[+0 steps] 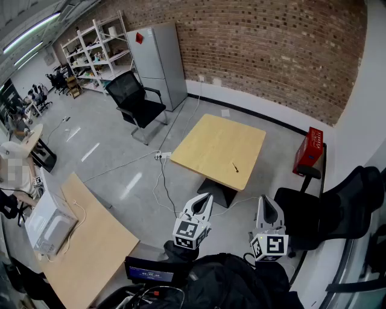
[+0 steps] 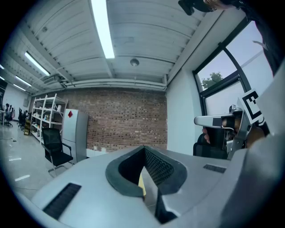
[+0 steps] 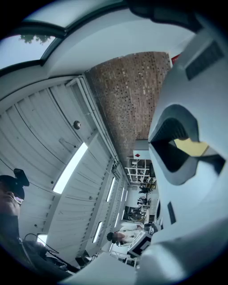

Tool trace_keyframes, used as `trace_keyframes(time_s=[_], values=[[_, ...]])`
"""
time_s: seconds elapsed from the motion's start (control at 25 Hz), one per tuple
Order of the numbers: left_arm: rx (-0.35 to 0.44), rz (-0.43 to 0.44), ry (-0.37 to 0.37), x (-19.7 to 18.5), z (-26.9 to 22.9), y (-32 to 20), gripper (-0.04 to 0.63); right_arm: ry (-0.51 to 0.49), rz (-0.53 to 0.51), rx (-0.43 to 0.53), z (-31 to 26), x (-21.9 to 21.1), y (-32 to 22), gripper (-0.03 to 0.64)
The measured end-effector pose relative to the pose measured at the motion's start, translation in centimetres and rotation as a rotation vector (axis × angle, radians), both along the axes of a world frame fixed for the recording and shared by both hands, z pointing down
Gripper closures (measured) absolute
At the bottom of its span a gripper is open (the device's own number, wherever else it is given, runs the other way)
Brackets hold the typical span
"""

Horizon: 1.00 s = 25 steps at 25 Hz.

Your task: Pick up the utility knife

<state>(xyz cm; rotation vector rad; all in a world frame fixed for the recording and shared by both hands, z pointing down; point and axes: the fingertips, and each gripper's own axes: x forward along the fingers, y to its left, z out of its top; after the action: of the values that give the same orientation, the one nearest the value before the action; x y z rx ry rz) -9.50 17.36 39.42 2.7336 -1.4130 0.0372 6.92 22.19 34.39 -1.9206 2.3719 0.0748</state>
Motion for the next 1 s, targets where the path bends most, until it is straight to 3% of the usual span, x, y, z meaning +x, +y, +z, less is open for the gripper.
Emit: trace_keyframes(time_s=[0.28, 1.0], values=[[0.025, 0.024, -0.010, 0.7, 0.8, -0.2, 0.598, 0.009, -0.010, -0.001, 0.2, 0.1, 0.0, 0.614], [-0.015, 0.024, -0.013, 2.5, 1.7, 0.8, 0.598, 0.011, -0.035, -0.016, 1.1, 0.7, 0.5, 0.614]])
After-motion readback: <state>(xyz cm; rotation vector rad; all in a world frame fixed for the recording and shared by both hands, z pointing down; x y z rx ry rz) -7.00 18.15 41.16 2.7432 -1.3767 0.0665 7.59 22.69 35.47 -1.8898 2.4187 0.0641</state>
